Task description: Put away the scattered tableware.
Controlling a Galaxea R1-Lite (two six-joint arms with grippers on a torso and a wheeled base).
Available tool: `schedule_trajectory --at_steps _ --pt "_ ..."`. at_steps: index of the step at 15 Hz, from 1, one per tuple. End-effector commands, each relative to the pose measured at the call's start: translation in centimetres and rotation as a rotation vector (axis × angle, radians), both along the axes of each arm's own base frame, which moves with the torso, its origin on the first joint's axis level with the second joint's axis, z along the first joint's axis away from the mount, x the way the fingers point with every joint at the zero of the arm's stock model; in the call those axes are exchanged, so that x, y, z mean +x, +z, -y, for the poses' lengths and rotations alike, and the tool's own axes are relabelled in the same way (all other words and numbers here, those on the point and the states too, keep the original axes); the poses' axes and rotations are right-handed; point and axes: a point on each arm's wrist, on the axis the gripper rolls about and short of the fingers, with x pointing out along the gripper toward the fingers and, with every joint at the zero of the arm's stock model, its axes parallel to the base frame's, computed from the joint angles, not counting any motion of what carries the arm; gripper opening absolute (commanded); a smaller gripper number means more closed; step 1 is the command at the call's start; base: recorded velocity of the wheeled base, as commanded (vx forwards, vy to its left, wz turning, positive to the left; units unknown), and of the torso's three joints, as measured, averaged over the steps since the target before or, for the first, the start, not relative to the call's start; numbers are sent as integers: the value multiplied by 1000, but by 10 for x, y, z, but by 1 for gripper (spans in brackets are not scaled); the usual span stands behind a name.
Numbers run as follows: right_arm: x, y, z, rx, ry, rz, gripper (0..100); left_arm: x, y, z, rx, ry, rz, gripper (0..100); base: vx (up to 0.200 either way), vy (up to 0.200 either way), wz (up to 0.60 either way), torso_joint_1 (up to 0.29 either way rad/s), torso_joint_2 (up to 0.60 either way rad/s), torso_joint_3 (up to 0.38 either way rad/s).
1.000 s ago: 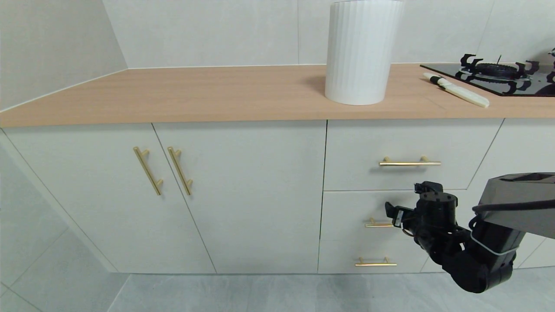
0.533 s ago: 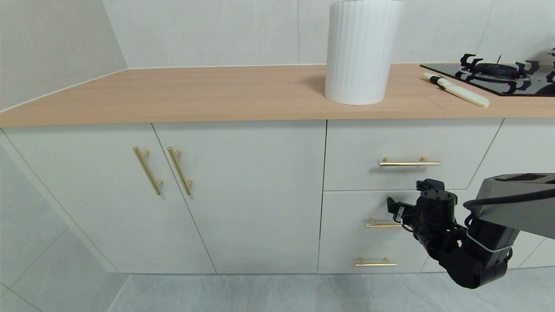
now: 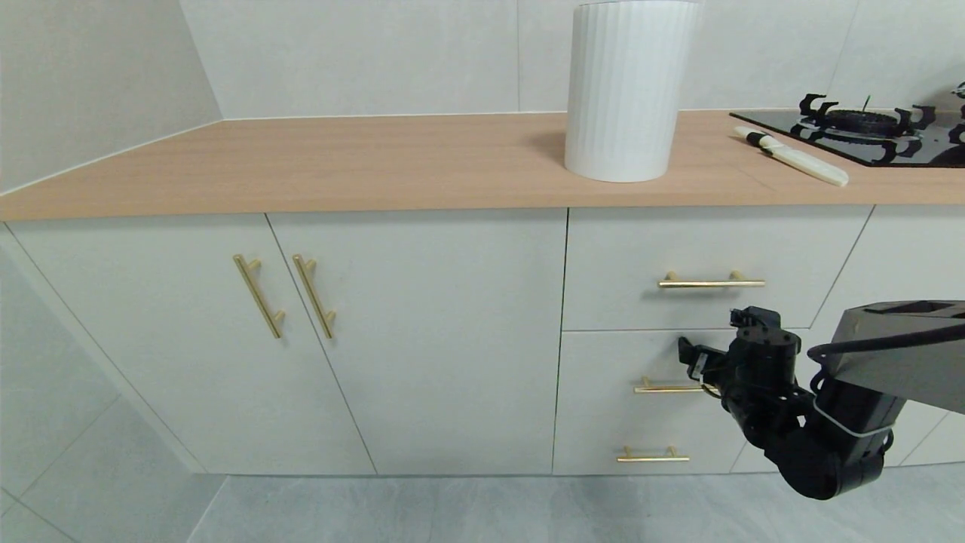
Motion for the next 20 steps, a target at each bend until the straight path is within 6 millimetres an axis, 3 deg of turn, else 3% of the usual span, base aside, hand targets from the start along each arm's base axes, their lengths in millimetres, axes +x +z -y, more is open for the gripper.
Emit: schedule_trajectory --at_steps 1,4,5,7,8,11,15,18,20 --pt "-24 27 3 -29 24 10 100 0 0 0 0 1 0 100 0 0 0 0 0 0" --pt "-56 83 11 -73 35 123 100 0 0 0 0 -1 0 100 0 0 0 0 0 0" --pt "-74 111 16 -93 35 194 100 0 0 0 0 1 0 100 0 0 0 0 0 0" --pt "-95 132 19 -125 39 246 100 0 0 0 0 1 0 100 0 0 0 0 0 0" --pt "-127 141 19 -129 62 270 100 0 0 0 0 -1 0 100 0 0 0 0 0 0" --pt "-174 144 33 -162 51 284 100 0 0 0 0 1 0 100 0 0 0 0 0 0" --pt "-224 137 54 -192 -121 276 100 0 0 0 0 1 0 100 0 0 0 0 0 0" --pt "-268 146 76 -182 -255 355 100 0 0 0 0 1 0 100 0 0 0 0 0 0" --pt "-304 141 86 -199 -300 361 100 0 0 0 0 1 0 100 0 0 0 0 0 0"
